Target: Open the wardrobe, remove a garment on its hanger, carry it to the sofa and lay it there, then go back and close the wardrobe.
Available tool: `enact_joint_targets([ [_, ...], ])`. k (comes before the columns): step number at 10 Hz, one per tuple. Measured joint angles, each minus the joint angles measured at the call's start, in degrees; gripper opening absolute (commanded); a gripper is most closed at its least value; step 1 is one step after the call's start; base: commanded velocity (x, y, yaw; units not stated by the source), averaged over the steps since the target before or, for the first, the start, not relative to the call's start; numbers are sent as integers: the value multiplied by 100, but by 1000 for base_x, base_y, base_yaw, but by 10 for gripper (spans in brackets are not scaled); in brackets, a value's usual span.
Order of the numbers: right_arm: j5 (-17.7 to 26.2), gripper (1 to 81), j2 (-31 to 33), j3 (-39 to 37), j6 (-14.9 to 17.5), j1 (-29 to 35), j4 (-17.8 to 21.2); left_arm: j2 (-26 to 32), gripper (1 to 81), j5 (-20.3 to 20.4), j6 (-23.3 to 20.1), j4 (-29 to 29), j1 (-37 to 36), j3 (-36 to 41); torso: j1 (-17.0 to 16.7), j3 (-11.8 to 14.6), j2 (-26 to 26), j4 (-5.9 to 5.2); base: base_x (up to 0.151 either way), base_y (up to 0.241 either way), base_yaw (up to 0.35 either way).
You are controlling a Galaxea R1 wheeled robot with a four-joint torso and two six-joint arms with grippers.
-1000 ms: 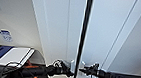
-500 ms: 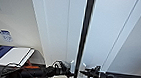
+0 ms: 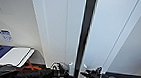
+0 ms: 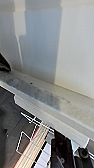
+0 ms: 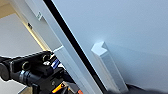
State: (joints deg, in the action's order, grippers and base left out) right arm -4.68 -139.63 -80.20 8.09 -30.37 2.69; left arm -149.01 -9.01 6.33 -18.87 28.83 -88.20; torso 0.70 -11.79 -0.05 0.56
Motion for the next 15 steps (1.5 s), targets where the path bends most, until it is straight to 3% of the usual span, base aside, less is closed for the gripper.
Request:
enact_joint_targets([
  [10,-389,811,140,219,89,-312,-269,223,811,157,-27,-91,195,302,0,5,0,0,0,0,0],
  [15,-477,811,317,399,111,-461,-395,650,811,350,-49,-130,440,761,0,7,0,0,0,0,0],
])
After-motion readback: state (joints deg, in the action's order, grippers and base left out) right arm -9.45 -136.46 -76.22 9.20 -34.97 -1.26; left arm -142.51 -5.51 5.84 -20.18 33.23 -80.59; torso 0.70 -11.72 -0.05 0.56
